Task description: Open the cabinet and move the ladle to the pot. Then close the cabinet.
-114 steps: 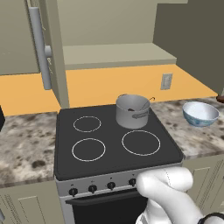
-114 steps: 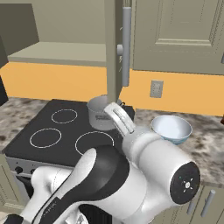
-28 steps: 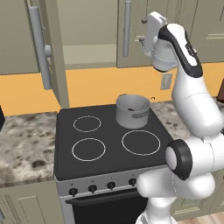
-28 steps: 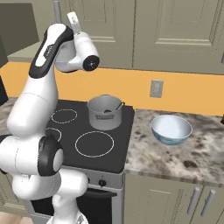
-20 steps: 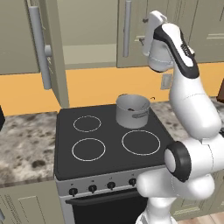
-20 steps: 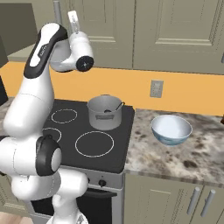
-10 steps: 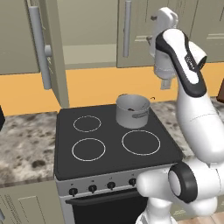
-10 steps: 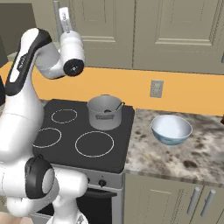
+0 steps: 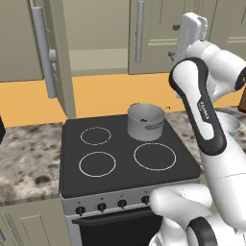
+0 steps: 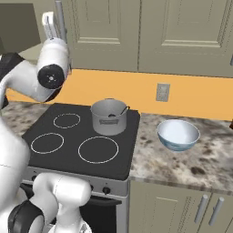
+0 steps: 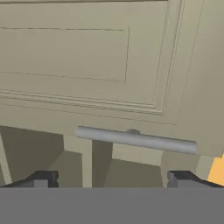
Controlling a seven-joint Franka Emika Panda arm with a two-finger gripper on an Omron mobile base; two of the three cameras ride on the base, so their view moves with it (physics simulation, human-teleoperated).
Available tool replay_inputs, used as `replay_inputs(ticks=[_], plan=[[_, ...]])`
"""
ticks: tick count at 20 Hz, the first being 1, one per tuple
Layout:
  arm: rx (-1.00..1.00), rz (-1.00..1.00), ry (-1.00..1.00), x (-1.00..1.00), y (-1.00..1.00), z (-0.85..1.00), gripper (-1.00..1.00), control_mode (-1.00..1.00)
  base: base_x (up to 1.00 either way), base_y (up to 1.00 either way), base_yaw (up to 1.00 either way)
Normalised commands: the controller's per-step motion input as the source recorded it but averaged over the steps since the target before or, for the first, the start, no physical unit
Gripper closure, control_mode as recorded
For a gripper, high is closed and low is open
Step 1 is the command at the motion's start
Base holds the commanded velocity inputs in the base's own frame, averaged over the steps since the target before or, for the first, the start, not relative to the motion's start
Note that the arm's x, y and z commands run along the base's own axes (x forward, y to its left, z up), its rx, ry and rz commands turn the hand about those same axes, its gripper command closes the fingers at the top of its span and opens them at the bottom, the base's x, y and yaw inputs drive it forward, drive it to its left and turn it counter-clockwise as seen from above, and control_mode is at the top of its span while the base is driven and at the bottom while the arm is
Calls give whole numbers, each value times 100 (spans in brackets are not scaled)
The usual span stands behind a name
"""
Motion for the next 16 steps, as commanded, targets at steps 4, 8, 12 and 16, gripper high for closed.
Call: replay_inputs(ticks=[4, 8, 12, 16], plan=[[-8, 0, 11, -83, 45, 14, -100, -100, 0, 0, 0], [-5, 0, 12, -67, 49, 12, -100, -100, 0, 0, 0], [-6, 0, 14, -67, 56, 0, -100, -100, 0, 0, 0], [-11, 0, 2, -59, 67, -3, -100, -100, 0, 0, 0]])
